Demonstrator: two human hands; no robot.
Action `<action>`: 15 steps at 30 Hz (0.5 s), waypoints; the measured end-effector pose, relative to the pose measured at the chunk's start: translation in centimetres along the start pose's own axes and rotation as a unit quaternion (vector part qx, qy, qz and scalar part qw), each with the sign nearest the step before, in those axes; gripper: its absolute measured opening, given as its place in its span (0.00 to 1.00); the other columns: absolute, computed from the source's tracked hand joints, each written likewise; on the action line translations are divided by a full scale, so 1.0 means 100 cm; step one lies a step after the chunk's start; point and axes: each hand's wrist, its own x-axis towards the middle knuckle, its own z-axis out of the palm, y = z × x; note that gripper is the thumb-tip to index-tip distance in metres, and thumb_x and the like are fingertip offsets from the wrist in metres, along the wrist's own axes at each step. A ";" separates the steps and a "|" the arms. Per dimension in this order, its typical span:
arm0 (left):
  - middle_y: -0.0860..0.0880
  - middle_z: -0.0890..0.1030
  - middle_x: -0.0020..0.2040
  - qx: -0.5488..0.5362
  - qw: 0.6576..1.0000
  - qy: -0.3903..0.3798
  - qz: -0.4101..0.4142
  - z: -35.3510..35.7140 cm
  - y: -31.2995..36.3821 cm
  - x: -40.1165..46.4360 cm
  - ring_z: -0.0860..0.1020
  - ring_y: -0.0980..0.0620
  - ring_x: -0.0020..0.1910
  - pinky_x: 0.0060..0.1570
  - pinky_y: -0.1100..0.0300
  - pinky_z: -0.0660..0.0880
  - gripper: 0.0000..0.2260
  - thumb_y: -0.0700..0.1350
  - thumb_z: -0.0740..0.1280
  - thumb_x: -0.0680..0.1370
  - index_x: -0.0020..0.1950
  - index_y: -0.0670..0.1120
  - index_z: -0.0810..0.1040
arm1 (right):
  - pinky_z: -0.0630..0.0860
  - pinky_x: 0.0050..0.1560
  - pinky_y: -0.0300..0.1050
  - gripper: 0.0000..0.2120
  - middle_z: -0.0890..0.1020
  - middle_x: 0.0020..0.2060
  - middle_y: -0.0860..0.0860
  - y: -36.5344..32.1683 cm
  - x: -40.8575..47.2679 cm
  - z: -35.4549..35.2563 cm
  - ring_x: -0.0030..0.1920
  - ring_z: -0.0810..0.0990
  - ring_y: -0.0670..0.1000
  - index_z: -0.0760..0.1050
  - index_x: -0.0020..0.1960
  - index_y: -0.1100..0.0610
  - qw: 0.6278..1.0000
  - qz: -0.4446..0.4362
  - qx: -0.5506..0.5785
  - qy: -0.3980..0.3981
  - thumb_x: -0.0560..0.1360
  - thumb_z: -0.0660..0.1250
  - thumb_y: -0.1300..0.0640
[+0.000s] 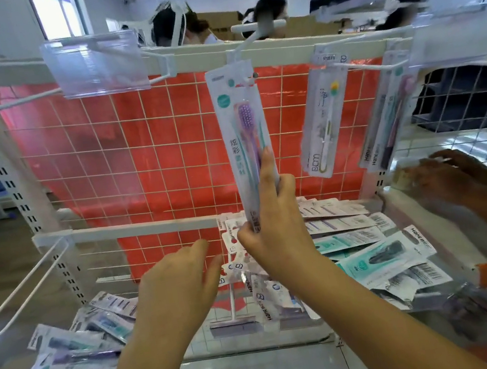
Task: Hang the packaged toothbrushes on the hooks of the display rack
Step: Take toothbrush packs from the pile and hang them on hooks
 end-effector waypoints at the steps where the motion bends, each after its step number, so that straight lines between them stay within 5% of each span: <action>1: 0.53 0.78 0.34 -0.009 1.000 -0.024 -0.012 0.001 0.000 0.000 0.76 0.51 0.33 0.33 0.60 0.71 0.10 0.52 0.63 0.77 0.49 0.47 0.77 | 0.74 0.48 0.39 0.53 0.55 0.52 0.47 0.003 0.002 0.001 0.49 0.68 0.49 0.20 0.63 0.41 1.000 0.007 0.005 0.008 0.73 0.67 0.60; 4: 0.54 0.80 0.45 -0.009 0.999 -0.047 -0.025 0.004 -0.001 0.000 0.78 0.54 0.43 0.41 0.62 0.71 0.15 0.55 0.56 0.80 0.59 0.51 0.74 | 0.71 0.49 0.35 0.52 0.52 0.51 0.46 0.009 0.005 0.003 0.49 0.68 0.47 0.19 0.63 0.42 0.999 0.031 0.017 0.014 0.74 0.67 0.58; 9: 0.54 0.80 0.50 0.007 0.996 -0.085 -0.031 0.013 -0.003 0.002 0.78 0.53 0.48 0.45 0.60 0.74 0.15 0.56 0.53 0.80 0.62 0.52 0.71 | 0.75 0.43 0.39 0.53 0.59 0.53 0.51 0.012 0.024 0.007 0.42 0.70 0.48 0.20 0.67 0.45 0.997 0.073 0.015 -0.020 0.74 0.67 0.57; 15: 0.54 0.81 0.49 0.002 0.991 -0.123 -0.044 0.016 -0.006 0.004 0.79 0.53 0.48 0.46 0.59 0.76 0.17 0.57 0.53 0.80 0.61 0.52 0.73 | 0.76 0.55 0.52 0.54 0.62 0.65 0.62 0.014 0.102 0.024 0.55 0.74 0.59 0.26 0.73 0.48 0.981 0.182 0.021 -0.060 0.72 0.71 0.57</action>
